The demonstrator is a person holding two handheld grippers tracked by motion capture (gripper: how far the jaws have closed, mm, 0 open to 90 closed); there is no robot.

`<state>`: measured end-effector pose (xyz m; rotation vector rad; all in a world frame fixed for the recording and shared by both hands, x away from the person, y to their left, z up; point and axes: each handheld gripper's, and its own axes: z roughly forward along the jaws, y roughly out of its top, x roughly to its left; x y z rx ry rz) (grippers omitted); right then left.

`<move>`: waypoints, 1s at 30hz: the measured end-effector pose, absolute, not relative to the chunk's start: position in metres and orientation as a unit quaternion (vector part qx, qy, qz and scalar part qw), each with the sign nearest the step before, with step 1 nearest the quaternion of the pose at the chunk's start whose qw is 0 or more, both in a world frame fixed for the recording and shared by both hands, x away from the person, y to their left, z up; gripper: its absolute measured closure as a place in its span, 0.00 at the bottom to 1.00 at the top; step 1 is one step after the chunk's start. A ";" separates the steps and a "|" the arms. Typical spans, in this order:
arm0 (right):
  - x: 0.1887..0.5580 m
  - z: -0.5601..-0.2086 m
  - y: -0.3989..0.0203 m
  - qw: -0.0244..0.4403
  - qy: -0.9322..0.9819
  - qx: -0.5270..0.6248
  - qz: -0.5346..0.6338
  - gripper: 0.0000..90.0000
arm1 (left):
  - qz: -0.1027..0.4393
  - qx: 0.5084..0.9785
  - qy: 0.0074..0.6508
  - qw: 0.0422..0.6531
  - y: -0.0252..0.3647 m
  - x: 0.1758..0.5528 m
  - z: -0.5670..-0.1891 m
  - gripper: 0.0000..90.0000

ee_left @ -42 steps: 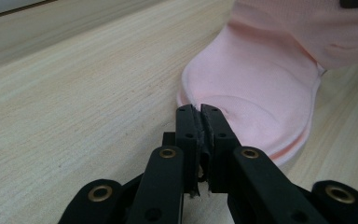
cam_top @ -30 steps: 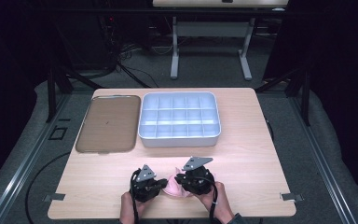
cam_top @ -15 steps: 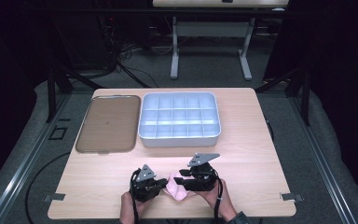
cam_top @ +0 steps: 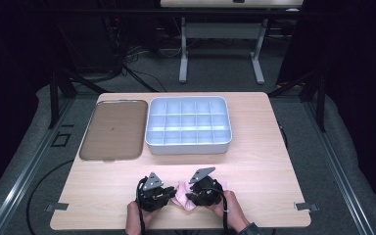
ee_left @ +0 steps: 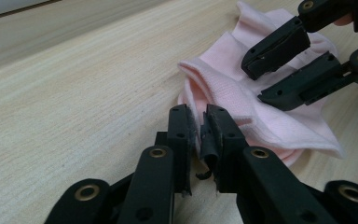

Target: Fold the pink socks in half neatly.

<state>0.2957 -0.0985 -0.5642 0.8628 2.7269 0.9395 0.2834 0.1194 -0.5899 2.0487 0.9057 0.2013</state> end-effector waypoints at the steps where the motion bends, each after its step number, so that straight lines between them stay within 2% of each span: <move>1: 0.296 -0.564 -0.098 0.066 0.904 0.286 0.311 0.80 | 0.081 0.822 0.363 0.432 0.119 0.283 -0.590 0.83; 3: 0.295 -0.565 -0.100 0.068 0.904 0.286 0.312 0.87 | 0.077 0.817 0.371 0.434 0.120 0.283 -0.589 0.79; 8: 0.292 -0.566 -0.102 0.075 0.899 0.294 0.316 0.95 | 0.061 0.809 0.381 0.443 0.129 0.280 -0.587 0.79; 16: 0.288 -0.564 -0.105 0.078 0.883 0.322 0.333 0.98 | 0.048 0.818 0.376 0.433 0.123 0.282 -0.589 0.94; 23: 0.286 -0.553 -0.108 0.080 0.878 0.328 0.340 0.98 | 0.047 0.816 0.374 0.438 0.124 0.285 -0.591 0.96; 24: 0.286 -0.552 -0.107 0.076 0.879 0.325 0.341 0.94 | 0.048 0.816 0.373 0.439 0.124 0.284 -0.591 0.96; 25: 0.287 -0.553 -0.106 0.075 0.883 0.324 0.332 0.84 | 0.048 0.816 0.373 0.439 0.124 0.284 -0.591 0.96; 28: 0.288 -0.553 -0.100 0.080 0.892 0.305 0.324 0.74 | 0.047 0.815 0.374 0.441 0.124 0.284 -0.592 0.96; 30: 0.290 -0.552 -0.095 0.077 0.895 0.298 0.323 0.72 | 0.047 0.815 0.373 0.440 0.124 0.284 -0.592 0.96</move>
